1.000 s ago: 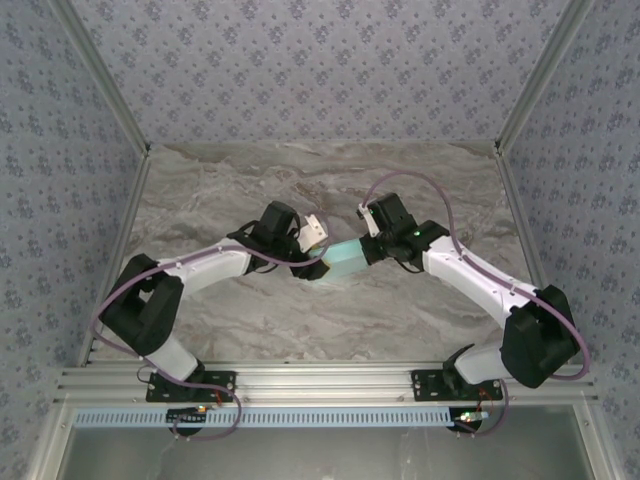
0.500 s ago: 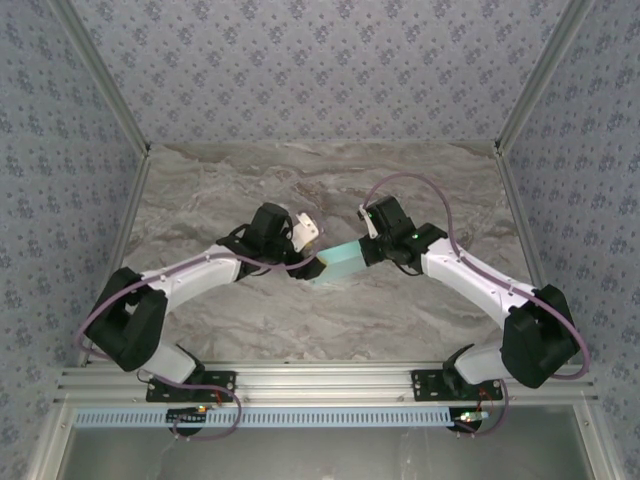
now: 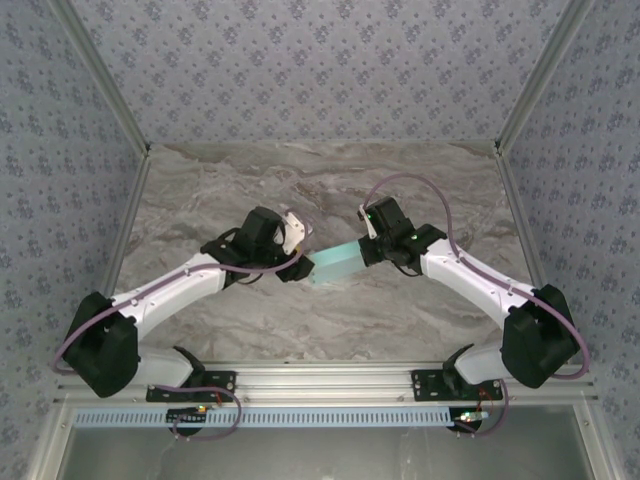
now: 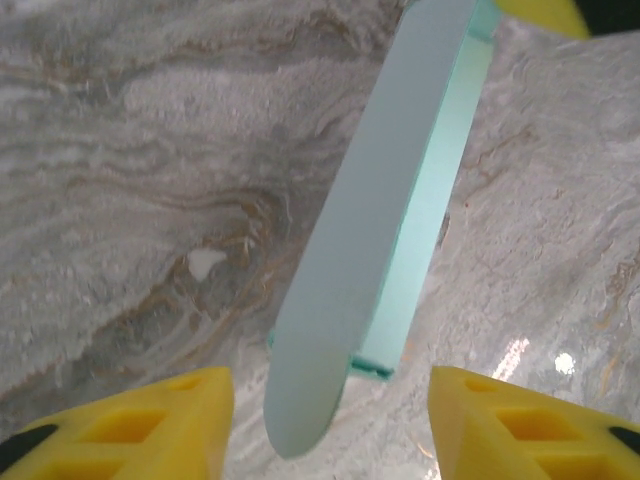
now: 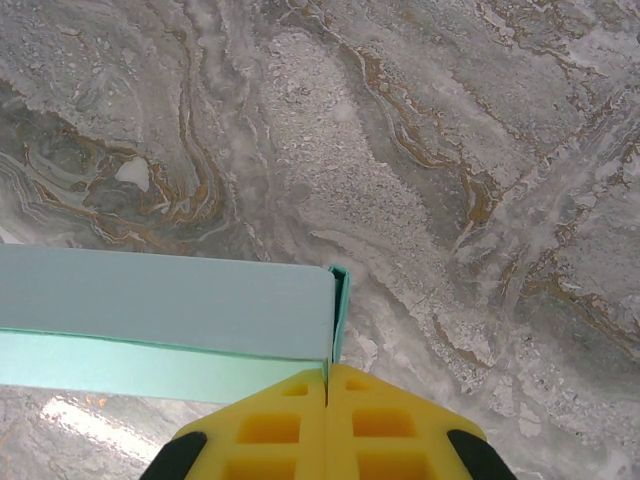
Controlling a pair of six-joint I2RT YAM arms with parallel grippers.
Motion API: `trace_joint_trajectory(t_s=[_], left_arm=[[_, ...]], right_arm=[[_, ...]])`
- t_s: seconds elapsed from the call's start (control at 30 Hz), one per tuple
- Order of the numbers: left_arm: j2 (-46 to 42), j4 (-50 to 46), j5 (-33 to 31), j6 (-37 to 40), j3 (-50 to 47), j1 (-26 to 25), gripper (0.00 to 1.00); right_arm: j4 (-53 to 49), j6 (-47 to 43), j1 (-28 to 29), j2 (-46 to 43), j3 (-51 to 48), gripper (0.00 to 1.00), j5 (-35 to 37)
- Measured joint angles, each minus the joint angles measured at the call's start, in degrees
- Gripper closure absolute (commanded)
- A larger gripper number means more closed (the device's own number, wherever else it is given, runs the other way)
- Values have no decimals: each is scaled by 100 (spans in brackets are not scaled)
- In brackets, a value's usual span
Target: Fold the paper box
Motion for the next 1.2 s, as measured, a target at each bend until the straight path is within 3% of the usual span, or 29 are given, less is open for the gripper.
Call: trace_joint_trajectory(t_s=[0.13,0.33,0.73,0.93,1.2], left_arm=[[0,-212,-251,-26,0,-122,68],[2,-238,-474,-17,7,-136,79],[109,-175,-514,-225,50,-146,93],[111,-118,-553,-1003,94,-146,99],[179,52,-616,-2649,120,-146,100]], right_arm=[[-15,0,9,0,4,100,15],[-17,0,9,0,4,100,17],[-20,63,37,0,4,100,33],[-17,192,92,0,4,100,125],[2,341,199,0,-11,100,278]])
